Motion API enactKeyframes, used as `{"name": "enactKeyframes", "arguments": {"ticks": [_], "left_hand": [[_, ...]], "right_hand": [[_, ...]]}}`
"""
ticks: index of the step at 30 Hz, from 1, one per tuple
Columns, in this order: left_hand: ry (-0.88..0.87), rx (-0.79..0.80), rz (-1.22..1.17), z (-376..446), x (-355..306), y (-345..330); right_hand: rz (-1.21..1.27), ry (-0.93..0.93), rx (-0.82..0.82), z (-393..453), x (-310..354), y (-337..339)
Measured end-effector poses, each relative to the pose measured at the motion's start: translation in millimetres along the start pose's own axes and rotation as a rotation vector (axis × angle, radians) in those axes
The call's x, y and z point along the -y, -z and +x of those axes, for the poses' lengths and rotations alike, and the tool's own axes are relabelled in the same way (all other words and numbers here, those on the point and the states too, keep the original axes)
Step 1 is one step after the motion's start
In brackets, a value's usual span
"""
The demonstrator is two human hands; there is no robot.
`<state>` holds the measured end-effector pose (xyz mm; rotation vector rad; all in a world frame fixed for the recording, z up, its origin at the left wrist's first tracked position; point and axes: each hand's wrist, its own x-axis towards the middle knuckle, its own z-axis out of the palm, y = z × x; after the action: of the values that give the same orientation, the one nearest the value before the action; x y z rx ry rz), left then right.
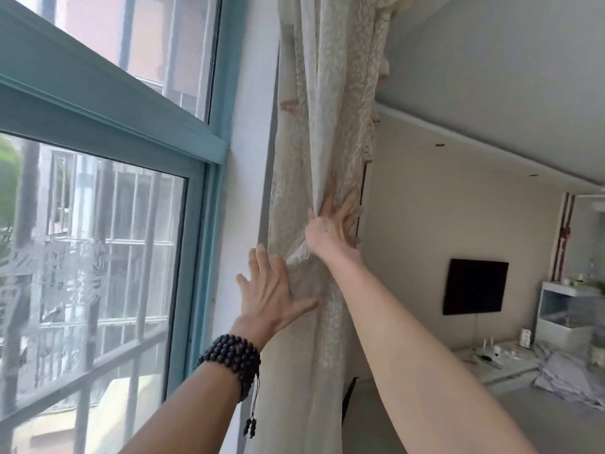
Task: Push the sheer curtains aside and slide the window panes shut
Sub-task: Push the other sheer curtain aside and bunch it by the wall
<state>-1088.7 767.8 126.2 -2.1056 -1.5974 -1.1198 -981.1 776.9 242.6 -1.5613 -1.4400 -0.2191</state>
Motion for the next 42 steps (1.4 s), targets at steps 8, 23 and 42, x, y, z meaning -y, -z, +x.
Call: {"name": "enactKeyframes", "arguments": {"ticks": [8,23,42], "left_hand": [[-0.062,-0.002,0.134,55,-3,-57],[-0.062,-0.034,0.019,108,-37,-123],[-0.094,0.019,0.074,236,-46,-284]], "right_hand": [[-0.020,-0.008,-0.058,57,-36,-40],[-0.048,-0.020,0.016,122,-89,-53],[-0.087,0.061,0.005,256,-183,-171]]}}
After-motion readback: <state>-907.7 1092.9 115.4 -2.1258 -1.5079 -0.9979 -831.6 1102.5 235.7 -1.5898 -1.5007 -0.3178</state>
